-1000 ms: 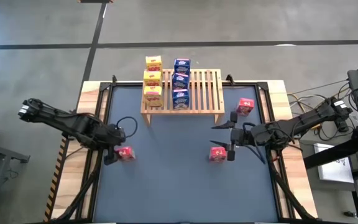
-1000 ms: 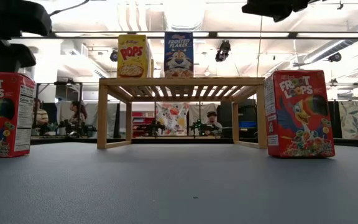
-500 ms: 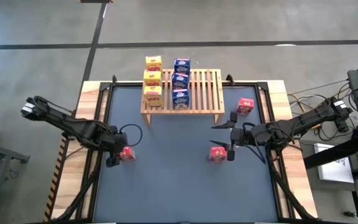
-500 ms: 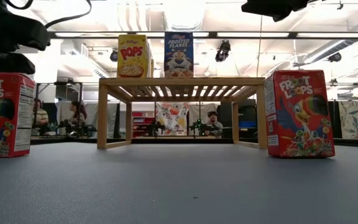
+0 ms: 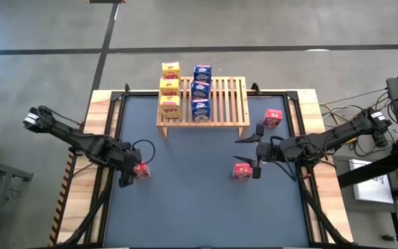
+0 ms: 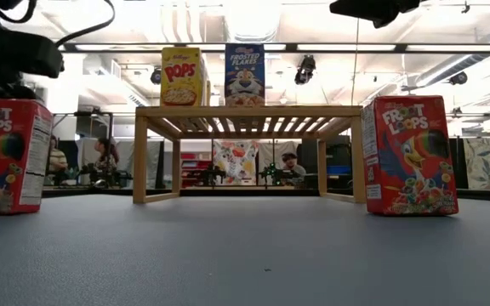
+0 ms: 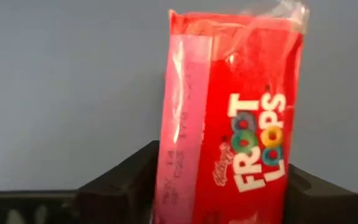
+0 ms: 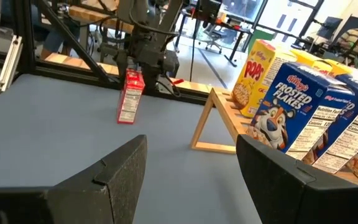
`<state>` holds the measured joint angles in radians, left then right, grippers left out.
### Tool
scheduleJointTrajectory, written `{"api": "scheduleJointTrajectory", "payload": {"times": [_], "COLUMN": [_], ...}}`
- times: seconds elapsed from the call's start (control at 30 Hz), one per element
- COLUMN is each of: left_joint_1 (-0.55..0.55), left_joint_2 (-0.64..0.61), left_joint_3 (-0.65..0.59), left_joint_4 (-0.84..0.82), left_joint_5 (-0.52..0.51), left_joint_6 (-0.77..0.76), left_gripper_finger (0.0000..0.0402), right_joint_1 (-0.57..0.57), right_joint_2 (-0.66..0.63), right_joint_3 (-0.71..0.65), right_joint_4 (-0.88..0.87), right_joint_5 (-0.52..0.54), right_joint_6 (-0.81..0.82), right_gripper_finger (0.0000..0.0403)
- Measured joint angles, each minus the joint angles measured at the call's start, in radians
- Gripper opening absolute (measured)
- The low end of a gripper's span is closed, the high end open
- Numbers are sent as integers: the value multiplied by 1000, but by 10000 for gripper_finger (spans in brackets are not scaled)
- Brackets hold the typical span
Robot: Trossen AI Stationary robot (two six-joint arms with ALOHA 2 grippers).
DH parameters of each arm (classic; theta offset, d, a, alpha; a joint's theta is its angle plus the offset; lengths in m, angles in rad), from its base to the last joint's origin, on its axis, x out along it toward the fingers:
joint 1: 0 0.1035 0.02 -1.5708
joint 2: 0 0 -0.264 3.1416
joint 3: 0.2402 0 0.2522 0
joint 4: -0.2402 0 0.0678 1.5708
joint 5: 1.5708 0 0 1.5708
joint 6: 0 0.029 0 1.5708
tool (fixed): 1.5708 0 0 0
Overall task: Stack cereal on shelf
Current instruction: Put the bottom left red cereal box on the shelf
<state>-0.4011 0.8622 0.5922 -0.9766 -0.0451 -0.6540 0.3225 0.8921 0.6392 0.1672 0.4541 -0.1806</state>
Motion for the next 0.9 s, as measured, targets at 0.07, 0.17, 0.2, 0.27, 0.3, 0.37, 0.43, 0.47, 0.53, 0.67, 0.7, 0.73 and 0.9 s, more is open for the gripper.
{"api": "scheduleJointTrajectory", "payload": {"times": [0.07,0.17,0.2,0.27,0.3,0.37,0.43,0.47,0.53,0.67,0.7,0.73,0.9], "left_joint_1": [0,0,0,0,0,0,0,0,1,1,2,2,2], "left_joint_2": [-3,-2,-2,1,1,2,5,8,17,45,54,63,120], "left_joint_3": [12,55,72,115,138,184,229,252,291,339,344,348,348], "left_joint_4": [0,5,5,7,10,20,47,60,82,134,151,172,275], "left_joint_5": [0,-1,-4,-39,-60,-105,-161,-185,-225,-289,-296,-303,-312], "left_joint_6": [-1,-2,-2,6,16,44,85,110,161,251,271,288,352], "left_gripper_finger": [170,145,140,133,132,133,137,139,141,142,142,142,142], "right_joint_1": [0,-1,0,0,0,-2,-18,-29,-51,-74,-75,-75,-75], "right_joint_2": [0,1,4,15,24,50,82,101,144,235,257,280,388], "right_joint_3": [0,0,0,-2,-3,-4,-5,-5,-5,-4,2,12,110], "right_joint_4": [5,31,54,110,142,200,250,277,320,411,425,438,451], "right_joint_5": [0,-7,-11,-16,-16,-17,-18,-17,-16,-17,-17,-17,-73], "right_joint_6": [-1,-5,-17,-53,-68,-76,-70,-55,-18,-13,-13,-13,-13], "right_gripper_finger": [238,238,238,238,238,238,238,238,238,238,238,240,269]}}
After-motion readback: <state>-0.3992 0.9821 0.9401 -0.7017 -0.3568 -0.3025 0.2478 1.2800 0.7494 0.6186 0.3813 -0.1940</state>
